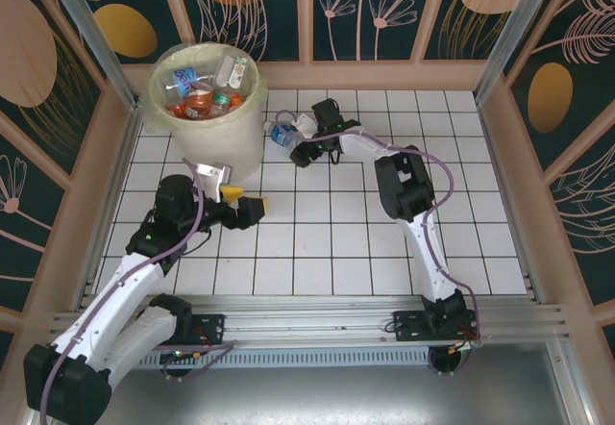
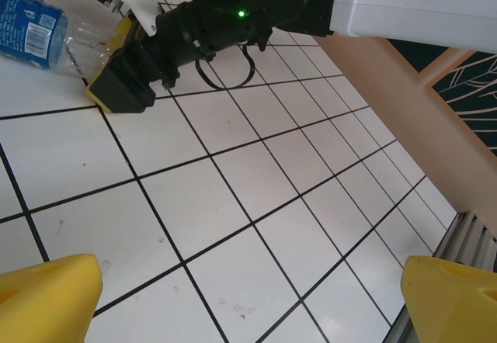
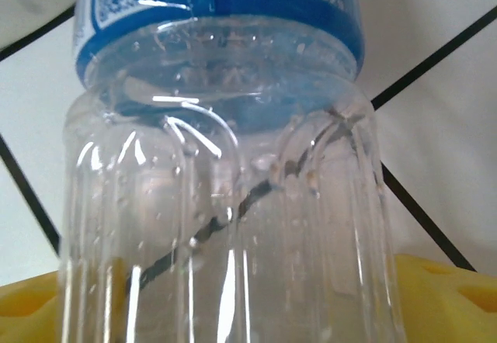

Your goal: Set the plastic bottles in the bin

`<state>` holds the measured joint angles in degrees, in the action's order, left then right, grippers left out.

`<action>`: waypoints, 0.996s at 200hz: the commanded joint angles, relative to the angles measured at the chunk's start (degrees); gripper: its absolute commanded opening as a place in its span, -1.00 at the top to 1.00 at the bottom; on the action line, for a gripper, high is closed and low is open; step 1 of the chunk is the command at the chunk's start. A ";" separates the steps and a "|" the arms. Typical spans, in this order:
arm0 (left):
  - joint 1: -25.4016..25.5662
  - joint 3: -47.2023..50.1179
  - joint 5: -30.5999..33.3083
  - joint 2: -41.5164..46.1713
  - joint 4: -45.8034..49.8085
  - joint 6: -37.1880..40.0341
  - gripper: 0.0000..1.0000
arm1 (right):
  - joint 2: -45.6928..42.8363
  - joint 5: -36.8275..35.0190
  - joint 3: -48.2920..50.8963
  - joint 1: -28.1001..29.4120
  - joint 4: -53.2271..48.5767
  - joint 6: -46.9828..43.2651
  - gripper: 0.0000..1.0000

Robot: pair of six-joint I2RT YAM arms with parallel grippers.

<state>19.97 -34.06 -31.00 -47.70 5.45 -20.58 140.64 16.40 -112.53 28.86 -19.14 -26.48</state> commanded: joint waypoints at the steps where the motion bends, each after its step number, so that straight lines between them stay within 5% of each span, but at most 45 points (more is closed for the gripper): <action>1: 0.29 -0.22 -0.64 0.77 0.61 1.29 -0.97 | -3.89 1.33 1.01 0.32 -0.20 0.50 -0.69; 100: 0.25 -0.17 -0.64 0.24 0.61 0.89 -0.97 | 1.42 3.12 -7.19 0.75 -1.49 0.07 -0.49; 199: 0.25 -0.05 -0.87 0.68 0.70 0.58 -0.97 | 4.94 1.60 -10.51 1.20 -4.40 -0.08 -0.58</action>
<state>19.97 -34.06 -31.05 -47.62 5.85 -20.62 143.61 18.09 -120.92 29.63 -21.08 -26.30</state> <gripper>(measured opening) 0.987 0.789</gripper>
